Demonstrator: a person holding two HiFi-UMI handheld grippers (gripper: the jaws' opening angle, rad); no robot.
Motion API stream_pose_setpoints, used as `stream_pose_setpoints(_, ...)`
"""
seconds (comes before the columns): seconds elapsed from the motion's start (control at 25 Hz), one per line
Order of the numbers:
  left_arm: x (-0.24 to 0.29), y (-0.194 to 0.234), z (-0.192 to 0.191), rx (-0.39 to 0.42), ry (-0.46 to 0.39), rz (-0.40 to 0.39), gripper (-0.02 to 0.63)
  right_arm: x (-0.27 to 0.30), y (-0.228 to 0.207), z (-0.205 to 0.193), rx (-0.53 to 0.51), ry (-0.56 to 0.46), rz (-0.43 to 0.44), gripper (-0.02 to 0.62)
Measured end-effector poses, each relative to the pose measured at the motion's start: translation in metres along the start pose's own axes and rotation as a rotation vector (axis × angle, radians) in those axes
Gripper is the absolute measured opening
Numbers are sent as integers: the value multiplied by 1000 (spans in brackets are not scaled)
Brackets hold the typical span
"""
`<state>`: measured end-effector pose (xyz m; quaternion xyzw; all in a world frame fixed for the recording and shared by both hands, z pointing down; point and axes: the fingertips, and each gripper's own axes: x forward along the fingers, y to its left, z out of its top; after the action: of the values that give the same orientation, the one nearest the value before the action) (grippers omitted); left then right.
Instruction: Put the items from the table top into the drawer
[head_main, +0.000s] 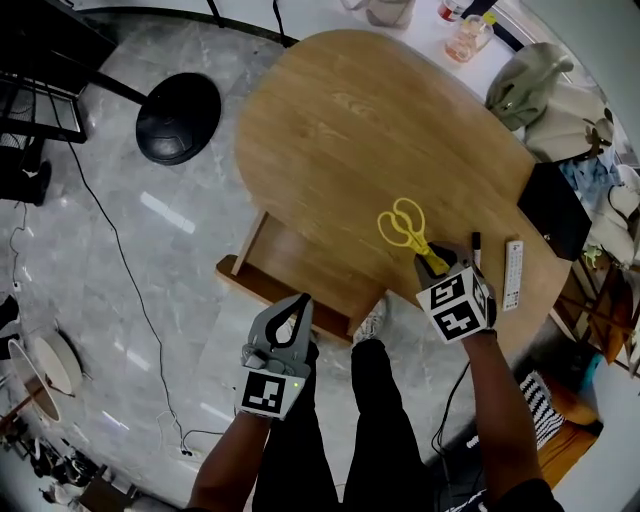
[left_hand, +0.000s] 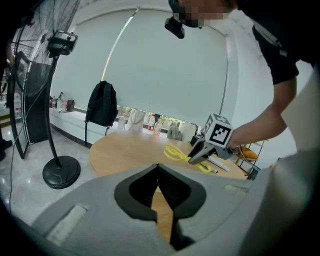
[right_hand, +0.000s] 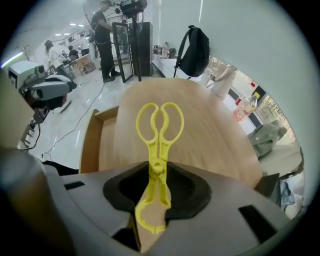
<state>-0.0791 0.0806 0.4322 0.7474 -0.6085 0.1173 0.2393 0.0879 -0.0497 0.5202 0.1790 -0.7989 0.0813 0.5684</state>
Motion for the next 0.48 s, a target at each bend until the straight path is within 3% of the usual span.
stream_pose_setpoints(0.48,-51,52,-26,-40,-9,102,17,33,168,63,-109,-50,106,107)
